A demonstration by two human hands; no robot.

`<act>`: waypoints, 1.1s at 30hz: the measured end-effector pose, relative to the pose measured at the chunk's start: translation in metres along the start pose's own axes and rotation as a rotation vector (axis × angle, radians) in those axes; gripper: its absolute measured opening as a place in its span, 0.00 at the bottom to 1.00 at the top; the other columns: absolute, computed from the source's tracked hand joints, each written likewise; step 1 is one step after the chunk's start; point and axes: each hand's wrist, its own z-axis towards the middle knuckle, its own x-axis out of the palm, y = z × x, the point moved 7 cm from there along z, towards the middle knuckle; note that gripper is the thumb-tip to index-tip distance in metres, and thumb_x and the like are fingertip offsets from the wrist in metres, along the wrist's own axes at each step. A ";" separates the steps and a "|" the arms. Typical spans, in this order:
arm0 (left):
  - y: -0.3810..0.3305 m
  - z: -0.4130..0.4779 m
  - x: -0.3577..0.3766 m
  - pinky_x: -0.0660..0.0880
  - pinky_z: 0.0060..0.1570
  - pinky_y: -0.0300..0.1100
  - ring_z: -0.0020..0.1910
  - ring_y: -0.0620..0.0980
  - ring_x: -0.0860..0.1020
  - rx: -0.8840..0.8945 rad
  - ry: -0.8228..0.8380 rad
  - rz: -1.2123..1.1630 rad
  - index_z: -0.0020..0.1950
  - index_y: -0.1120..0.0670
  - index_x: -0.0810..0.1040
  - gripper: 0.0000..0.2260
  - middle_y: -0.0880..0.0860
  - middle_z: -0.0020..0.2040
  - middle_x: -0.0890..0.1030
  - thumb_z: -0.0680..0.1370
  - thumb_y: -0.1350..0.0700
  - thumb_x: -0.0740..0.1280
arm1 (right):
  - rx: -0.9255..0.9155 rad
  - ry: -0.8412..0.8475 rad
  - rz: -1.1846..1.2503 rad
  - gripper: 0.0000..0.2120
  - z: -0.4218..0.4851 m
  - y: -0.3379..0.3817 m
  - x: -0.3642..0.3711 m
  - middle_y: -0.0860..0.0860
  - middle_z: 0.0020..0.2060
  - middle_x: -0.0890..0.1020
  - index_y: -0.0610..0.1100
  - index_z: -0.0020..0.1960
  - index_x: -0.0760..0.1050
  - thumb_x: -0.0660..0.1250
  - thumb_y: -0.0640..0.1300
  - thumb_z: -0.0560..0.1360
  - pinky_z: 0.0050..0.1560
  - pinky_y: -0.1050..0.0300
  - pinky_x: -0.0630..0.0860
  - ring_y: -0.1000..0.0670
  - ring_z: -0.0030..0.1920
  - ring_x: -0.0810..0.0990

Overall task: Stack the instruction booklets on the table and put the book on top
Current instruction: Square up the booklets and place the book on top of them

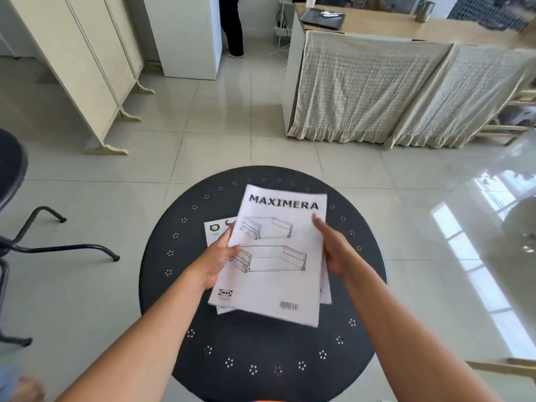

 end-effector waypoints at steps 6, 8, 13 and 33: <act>0.024 -0.014 -0.009 0.76 0.56 0.62 0.53 0.63 0.81 -0.252 -0.031 0.052 0.71 0.61 0.71 0.19 0.65 0.58 0.81 0.79 0.68 0.61 | 0.133 -0.077 -0.247 0.18 0.006 -0.026 0.003 0.39 0.57 0.83 0.38 0.65 0.76 0.67 0.32 0.75 0.62 0.36 0.76 0.37 0.57 0.82; 0.018 -0.014 -0.007 0.78 0.51 0.58 0.54 0.63 0.81 -0.195 -0.019 0.015 0.73 0.54 0.69 0.23 0.63 0.60 0.81 0.79 0.69 0.61 | 0.113 -0.060 -0.286 0.19 0.008 -0.021 0.012 0.39 0.58 0.83 0.39 0.66 0.74 0.64 0.30 0.76 0.58 0.40 0.78 0.38 0.55 0.82; -0.007 -0.011 -0.010 0.78 0.52 0.60 0.54 0.64 0.81 -0.071 0.000 -0.175 0.70 0.56 0.71 0.24 0.66 0.63 0.79 0.75 0.68 0.66 | -0.012 0.092 -0.154 0.22 0.008 0.009 0.031 0.38 0.55 0.83 0.38 0.67 0.73 0.63 0.26 0.74 0.53 0.41 0.80 0.37 0.52 0.83; -0.101 -0.019 -0.007 0.73 0.64 0.56 0.59 0.54 0.81 0.506 -0.256 0.053 0.56 0.49 0.82 0.10 0.54 0.56 0.85 0.76 0.51 0.71 | -0.480 -0.172 -0.140 0.11 -0.009 0.060 0.074 0.53 0.44 0.86 0.47 0.51 0.80 0.63 0.34 0.77 0.42 0.58 0.79 0.51 0.46 0.84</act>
